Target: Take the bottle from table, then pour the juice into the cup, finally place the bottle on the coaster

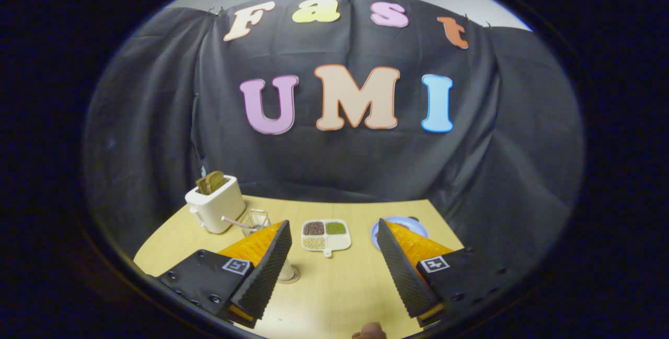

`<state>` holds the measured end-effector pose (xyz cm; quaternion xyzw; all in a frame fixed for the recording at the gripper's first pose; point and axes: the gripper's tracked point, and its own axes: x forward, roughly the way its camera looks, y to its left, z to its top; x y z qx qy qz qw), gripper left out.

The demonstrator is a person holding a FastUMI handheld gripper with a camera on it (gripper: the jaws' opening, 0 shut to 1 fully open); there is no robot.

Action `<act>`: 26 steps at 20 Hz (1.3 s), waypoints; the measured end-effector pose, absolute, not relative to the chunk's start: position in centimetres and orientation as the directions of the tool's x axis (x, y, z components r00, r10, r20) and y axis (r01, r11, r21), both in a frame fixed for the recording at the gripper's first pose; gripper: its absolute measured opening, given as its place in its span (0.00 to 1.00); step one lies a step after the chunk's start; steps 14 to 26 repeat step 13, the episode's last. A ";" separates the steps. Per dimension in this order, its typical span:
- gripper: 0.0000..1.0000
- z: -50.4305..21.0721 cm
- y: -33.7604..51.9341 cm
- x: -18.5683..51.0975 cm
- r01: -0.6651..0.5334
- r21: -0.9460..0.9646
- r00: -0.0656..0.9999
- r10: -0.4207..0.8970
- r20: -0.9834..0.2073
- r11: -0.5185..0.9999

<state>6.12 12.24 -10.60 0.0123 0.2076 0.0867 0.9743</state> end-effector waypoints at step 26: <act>1.00 -1.0 8.1 8.3 -0.135 0.096 0.969 0.152 -0.195 0.986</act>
